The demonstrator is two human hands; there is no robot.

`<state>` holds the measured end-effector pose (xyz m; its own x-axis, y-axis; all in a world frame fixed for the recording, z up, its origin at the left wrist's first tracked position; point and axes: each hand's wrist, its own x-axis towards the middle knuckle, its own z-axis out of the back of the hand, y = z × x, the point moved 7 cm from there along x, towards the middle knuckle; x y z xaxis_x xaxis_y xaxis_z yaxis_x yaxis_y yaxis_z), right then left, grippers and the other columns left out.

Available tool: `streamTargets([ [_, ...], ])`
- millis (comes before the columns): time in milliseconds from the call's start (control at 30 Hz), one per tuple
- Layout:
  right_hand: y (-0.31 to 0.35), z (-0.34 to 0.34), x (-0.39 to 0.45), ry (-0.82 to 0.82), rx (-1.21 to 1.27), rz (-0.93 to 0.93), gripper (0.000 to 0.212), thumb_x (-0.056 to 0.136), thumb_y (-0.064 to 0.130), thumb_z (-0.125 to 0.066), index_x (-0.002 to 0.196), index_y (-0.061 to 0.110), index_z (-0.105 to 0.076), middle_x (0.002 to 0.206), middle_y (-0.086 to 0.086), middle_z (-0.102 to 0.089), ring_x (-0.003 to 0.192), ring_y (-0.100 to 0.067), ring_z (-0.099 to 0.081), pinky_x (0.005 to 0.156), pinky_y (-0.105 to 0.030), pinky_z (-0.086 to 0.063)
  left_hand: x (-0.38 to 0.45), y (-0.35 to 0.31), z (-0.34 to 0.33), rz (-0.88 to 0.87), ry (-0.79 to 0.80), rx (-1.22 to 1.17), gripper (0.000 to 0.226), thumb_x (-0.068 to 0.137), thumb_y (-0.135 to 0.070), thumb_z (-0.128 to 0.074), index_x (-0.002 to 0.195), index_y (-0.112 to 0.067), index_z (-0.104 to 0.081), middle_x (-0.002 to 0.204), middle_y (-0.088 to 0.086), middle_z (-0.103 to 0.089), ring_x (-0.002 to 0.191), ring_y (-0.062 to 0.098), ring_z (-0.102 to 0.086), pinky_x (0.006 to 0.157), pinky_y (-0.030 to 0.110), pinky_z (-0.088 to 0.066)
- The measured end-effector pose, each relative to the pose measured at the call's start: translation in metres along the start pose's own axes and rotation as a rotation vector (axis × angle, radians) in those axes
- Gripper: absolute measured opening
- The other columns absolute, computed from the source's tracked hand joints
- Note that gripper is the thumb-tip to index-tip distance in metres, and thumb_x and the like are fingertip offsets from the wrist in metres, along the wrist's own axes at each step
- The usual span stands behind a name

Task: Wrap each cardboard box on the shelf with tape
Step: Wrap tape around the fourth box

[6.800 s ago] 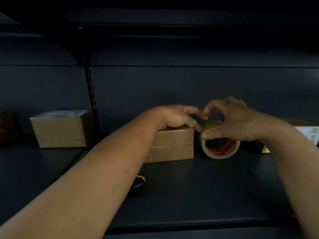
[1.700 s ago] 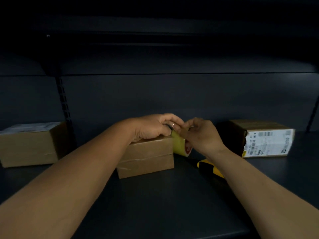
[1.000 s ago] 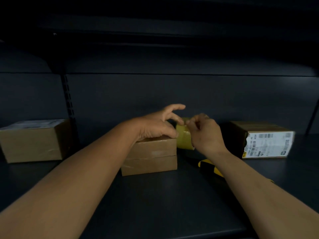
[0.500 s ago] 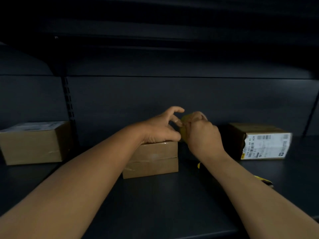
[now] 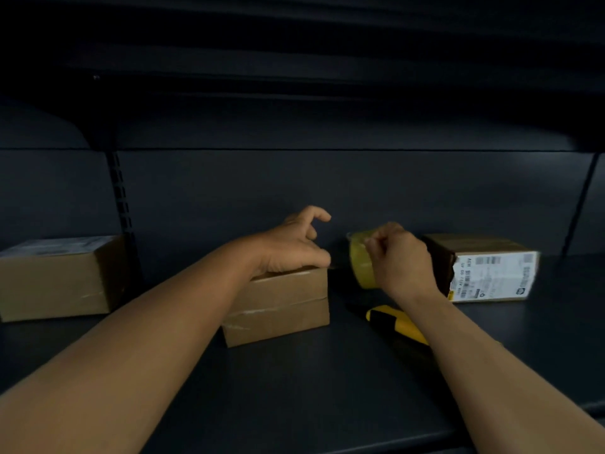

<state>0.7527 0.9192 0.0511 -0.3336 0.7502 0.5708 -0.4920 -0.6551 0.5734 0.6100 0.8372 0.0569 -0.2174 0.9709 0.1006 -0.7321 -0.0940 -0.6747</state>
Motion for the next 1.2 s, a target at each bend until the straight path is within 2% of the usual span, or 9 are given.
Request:
streamTargets([
  [267,-0.015,-0.008,0.005,0.071,0.023,-0.027,0.011,0.091,0.020,-0.057,0.082,0.015,-0.059,0.081,-0.002,-0.063,0.084,-0.024,-0.062,0.071,-0.030,-0.047,-0.004,0.001,0.004,-0.025,-0.058,-0.038,0.044,0.088,-0.017,-0.059,0.127,-0.032,-0.043,0.104,-0.005,-0.055,0.093,0.010,-0.057,0.088,0.027,-0.044],
  [500,-0.002,-0.006,0.000,0.081,-0.141,0.149,0.009,0.091,0.016,-0.051,0.094,0.012,-0.059,0.088,-0.009,-0.067,0.083,-0.029,-0.062,0.064,-0.031,-0.044,-0.006,0.001,0.009,-0.035,-0.133,-0.086,0.037,0.089,-0.010,-0.055,0.121,-0.029,-0.049,0.103,0.000,-0.058,0.109,0.018,-0.059,0.100,0.037,-0.045],
  [633,0.012,-0.007,-0.004,0.096,-0.283,0.277,0.027,0.089,0.003,-0.048,0.114,0.014,-0.047,0.105,-0.011,-0.063,0.096,-0.031,-0.060,0.074,-0.034,-0.046,-0.005,0.000,0.011,-0.055,-0.174,-0.022,0.034,0.090,-0.008,-0.053,0.117,-0.028,-0.050,0.103,-0.002,-0.058,0.107,0.017,-0.060,0.097,0.035,-0.047],
  [767,-0.002,-0.024,-0.004,0.224,-0.359,0.212,0.024,0.091,0.009,-0.047,0.114,0.016,-0.047,0.110,-0.012,-0.063,0.103,-0.030,-0.059,0.087,-0.035,-0.046,-0.008,-0.005,0.006,-0.096,-0.148,0.129,0.036,0.089,-0.002,-0.051,0.113,-0.029,-0.047,0.108,-0.002,-0.058,0.105,0.012,-0.058,0.090,0.029,-0.050],
  [900,-0.010,-0.036,-0.005,0.372,-0.414,0.172,0.030,0.091,0.010,-0.050,0.120,0.020,-0.056,0.122,-0.006,-0.061,0.110,-0.027,-0.057,0.087,-0.032,-0.044,-0.019,-0.014,0.021,-0.122,-0.278,0.292,0.031,0.096,-0.009,-0.042,0.120,-0.027,-0.051,0.109,-0.009,-0.059,0.102,0.007,-0.056,0.083,0.021,-0.043],
  [967,-0.003,-0.031,-0.005,0.324,-0.313,0.161,0.024,0.094,0.018,-0.050,0.115,0.018,-0.061,0.117,-0.006,-0.063,0.107,-0.026,-0.058,0.085,-0.032,-0.045,-0.026,-0.014,0.030,-0.091,-0.327,0.287,0.028,0.100,-0.022,-0.041,0.125,-0.024,-0.051,0.117,-0.006,-0.059,0.105,0.008,-0.054,0.085,0.022,-0.041],
  [1067,0.011,-0.023,-0.005,0.252,0.095,0.073,0.026,0.096,0.037,-0.046,0.098,0.018,-0.064,0.094,-0.001,-0.070,0.094,-0.021,-0.062,0.087,-0.035,-0.048,-0.036,0.001,0.030,0.070,-0.139,0.296,0.064,0.089,-0.058,-0.048,0.140,-0.021,-0.040,0.140,-0.001,-0.047,0.122,0.012,-0.047,0.100,0.029,-0.039],
  [1133,0.018,-0.032,-0.012,0.376,0.393,-0.088,0.030,0.095,0.046,-0.045,0.090,0.020,-0.060,0.078,0.003,-0.070,0.083,-0.015,-0.061,0.083,-0.035,-0.048,-0.048,0.015,0.023,0.222,0.064,0.446,0.097,0.074,-0.071,-0.056,0.151,-0.024,-0.019,0.154,-0.004,-0.026,0.137,0.014,-0.032,0.111,0.033,-0.032],
  [1200,0.023,-0.046,-0.023,0.529,0.525,-0.230,0.033,0.092,0.049,-0.049,0.091,0.019,-0.060,0.073,0.003,-0.067,0.073,-0.012,-0.058,0.069,-0.027,-0.047,-0.059,0.025,0.018,0.281,0.169,0.563,0.109,0.071,-0.067,-0.064,0.152,-0.026,-0.005,0.156,-0.007,-0.014,0.139,0.015,-0.026,0.113,0.033,-0.029],
])
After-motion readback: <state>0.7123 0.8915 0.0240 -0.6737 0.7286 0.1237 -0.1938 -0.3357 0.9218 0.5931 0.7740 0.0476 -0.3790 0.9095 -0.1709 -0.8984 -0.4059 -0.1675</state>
